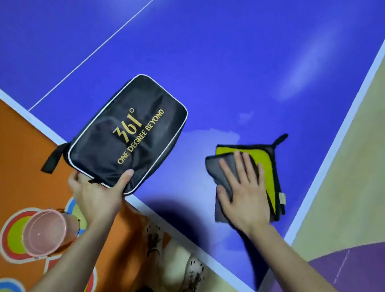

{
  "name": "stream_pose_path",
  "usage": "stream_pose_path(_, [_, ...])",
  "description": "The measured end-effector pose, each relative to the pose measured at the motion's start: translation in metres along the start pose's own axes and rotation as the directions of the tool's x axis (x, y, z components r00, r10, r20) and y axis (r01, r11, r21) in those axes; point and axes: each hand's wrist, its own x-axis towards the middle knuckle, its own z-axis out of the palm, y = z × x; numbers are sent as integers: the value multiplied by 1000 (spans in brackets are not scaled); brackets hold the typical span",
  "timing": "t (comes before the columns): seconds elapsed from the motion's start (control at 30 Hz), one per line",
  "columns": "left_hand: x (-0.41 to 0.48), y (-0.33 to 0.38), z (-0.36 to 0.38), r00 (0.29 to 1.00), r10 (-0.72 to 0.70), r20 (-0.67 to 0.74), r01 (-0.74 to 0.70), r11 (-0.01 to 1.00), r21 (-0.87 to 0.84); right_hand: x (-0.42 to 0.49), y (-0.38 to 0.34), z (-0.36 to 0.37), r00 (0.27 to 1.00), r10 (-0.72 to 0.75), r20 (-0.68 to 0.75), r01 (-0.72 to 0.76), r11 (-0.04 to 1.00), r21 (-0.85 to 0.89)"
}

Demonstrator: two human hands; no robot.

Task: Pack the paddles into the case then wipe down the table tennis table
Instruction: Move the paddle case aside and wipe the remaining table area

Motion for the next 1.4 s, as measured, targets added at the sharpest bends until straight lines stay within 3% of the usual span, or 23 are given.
stream_pose_path(0.1, [0,4,0,986,-111,125,126,985,-120,-20,4,1,952,-295,82,294,956,16])
stream_pose_path(0.17, [3,2,0,978,-155,137,177,971,-161,25,38,2,940,-335,62,334,942,28])
stream_pose_path(0.23, [3,5,0,978,-163,130,184,969,-165,87,61,3,991,-130,-16,130,991,14])
stream_pose_path(0.3, [2,10,0,983,-172,64,180,972,-152,132,69,8,990,138,-22,-138,990,4])
stream_pose_path(0.4, [0,14,-6,999,-43,-11,42,996,-84,143,59,10,979,203,-22,-204,979,-15])
stream_pose_path(0.5, [4,11,-9,981,192,0,-190,974,124,83,19,2,997,76,-24,-76,997,-9])
stream_pose_path(0.57, [13,9,-7,937,326,130,-348,909,228,34,-9,5,995,-92,34,92,996,11])
stream_pose_path(0.63, [25,4,-7,900,327,287,-407,865,293,14,-10,3,960,-265,91,264,964,20])
stream_pose_path(0.7, [37,-2,-10,888,267,375,-400,850,343,42,15,1,948,-305,91,303,952,30])
stream_pose_path(0.8, [43,-8,-16,869,240,433,-416,828,376,137,52,-1,999,10,32,-10,1000,0])
stream_pose_path(0.87, [43,-7,-17,862,252,440,-426,830,359,184,61,1,973,223,54,-223,975,-10])
stream_pose_path(0.93, [43,-8,-17,861,246,446,-419,838,348,194,51,4,967,249,48,-248,969,-11])
stream_pose_path(1.07, [45,-8,-14,852,255,457,-431,837,337,95,-28,5,999,-39,6,39,999,19])
stream_pose_path(1.17, [45,-5,-13,851,241,466,-426,837,345,20,-74,9,924,-363,120,357,932,70])
stream_pose_path(1.23, [45,-4,-13,851,225,474,-414,843,344,30,-40,8,883,-454,118,441,889,124])
stream_pose_path(1.27, [46,-4,-13,851,225,474,-414,844,343,49,-12,8,915,-393,89,382,916,120])
stream_pose_path(1.33, [47,-5,-12,852,222,475,-413,841,348,98,48,3,996,-86,38,84,995,62])
stream_pose_path(1.4, [47,-7,-11,849,229,476,-420,839,345,134,83,-3,966,247,76,-247,969,-11])
